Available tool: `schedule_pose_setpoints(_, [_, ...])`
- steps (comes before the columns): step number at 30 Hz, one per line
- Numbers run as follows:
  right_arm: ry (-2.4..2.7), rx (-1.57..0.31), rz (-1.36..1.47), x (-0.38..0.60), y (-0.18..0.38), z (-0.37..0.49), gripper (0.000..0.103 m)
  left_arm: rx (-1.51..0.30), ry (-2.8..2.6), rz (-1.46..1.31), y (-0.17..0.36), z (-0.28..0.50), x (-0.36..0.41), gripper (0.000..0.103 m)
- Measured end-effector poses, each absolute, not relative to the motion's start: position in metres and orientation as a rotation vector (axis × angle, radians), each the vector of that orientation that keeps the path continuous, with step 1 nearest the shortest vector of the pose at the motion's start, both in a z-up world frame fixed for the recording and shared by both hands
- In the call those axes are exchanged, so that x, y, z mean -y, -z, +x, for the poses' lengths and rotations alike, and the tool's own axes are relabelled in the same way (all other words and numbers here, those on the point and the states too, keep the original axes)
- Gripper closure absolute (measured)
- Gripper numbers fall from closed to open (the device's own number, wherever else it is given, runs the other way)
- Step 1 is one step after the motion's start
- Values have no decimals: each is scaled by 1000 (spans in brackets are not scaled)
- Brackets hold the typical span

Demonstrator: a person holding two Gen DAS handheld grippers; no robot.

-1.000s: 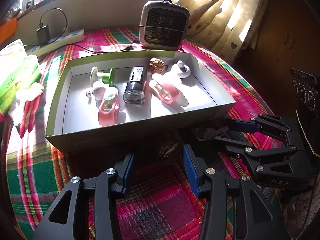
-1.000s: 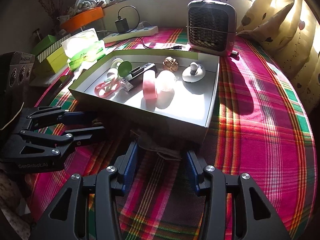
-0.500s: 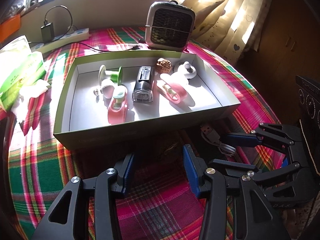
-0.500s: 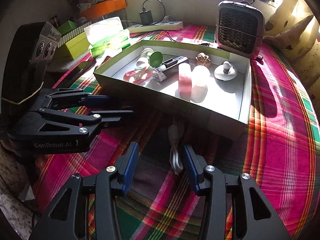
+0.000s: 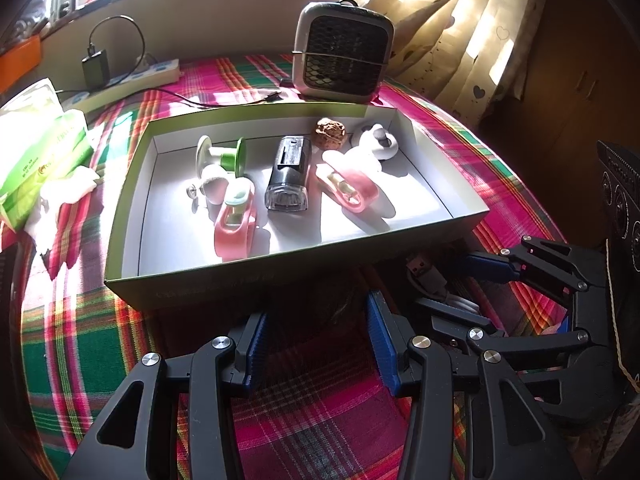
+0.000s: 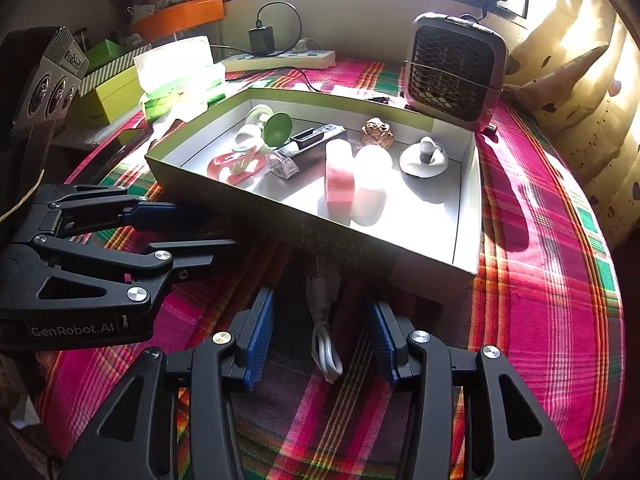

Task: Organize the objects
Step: 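Move right gripper to the white cable while left gripper approaches the dark walnut, then close right gripper on the white cable while left gripper closes on the dark walnut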

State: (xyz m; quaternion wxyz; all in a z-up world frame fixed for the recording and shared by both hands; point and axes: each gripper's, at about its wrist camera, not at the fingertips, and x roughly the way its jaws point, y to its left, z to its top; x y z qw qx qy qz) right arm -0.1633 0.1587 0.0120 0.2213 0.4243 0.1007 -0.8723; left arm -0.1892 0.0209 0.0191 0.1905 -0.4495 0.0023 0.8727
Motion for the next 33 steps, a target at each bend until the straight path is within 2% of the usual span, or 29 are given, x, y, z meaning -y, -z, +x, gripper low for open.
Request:
schedule_pose_setpoints(9, [2428,-283,1176,-157,-12,-164,58,-10,-2463,-1253,-19,-189,-21,62])
schedule_pose_setpoints(17, [2437,-268,1177,-160,-12,-165,71,-13,-2480,-1258,-19,-189,-18,76])
schedule_pose_setpoints(23, [2429,-272,1170,-159,-13,-163,85,-13,-2481,-1255,-19,-189,-16,76])
schedule_pose_setpoints(33, [2429,-269,1170,-159,-13,-163,86,-9,-2483,-1254,-19,-189,-16,76])
